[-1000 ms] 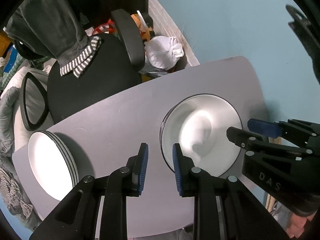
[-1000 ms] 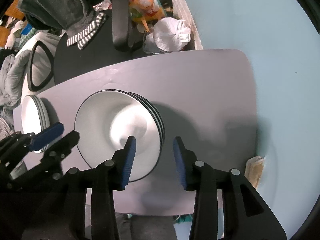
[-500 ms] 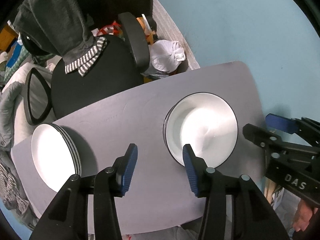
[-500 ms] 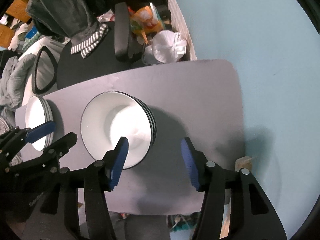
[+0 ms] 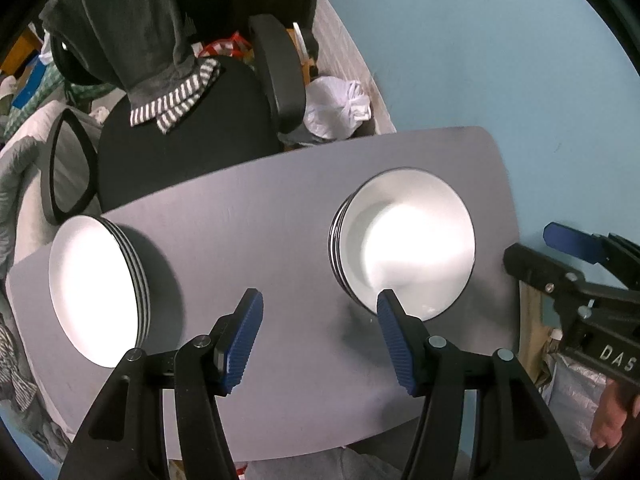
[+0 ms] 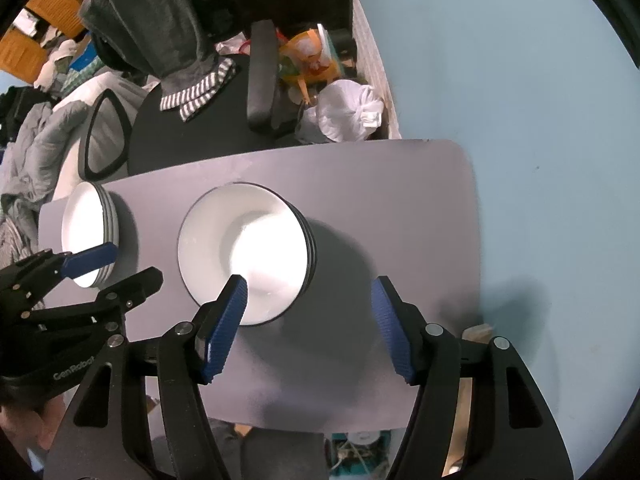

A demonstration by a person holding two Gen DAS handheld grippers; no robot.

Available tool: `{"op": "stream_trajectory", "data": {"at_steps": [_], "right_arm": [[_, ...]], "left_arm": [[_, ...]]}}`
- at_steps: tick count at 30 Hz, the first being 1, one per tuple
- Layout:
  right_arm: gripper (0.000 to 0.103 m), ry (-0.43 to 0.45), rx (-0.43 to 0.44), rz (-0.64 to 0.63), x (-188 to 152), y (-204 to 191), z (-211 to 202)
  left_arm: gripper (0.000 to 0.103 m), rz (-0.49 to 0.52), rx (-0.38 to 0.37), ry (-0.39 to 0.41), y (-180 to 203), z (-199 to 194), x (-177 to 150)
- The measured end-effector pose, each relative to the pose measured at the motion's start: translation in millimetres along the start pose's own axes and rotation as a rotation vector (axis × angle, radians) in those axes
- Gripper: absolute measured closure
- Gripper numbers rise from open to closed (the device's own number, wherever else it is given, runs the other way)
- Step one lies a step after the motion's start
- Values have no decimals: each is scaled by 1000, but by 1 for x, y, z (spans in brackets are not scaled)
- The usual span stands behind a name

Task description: Organize plates and bowls

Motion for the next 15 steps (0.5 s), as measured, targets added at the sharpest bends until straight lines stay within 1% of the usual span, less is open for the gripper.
{"op": "stream_trajectory", "data": {"at_steps": [7,15], "right_arm": [[39,-27,25,3,-2,7,16],[39,-83,96,40,5,13,47]], "left_arm": [[42,-43,-45,-24,2,16,-3],[42,-98,-81,-36,-3,35,6]]}}
Point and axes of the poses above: each gripper's, at about its wrist camera, not at the fingertips, and z roughly the way its jaws point, y to its right, x to its top, the point moved 9 cm from there along z, roughly the way its jaws point, and after that the axes turned 13 degrees about z, right-handed, at the moved point
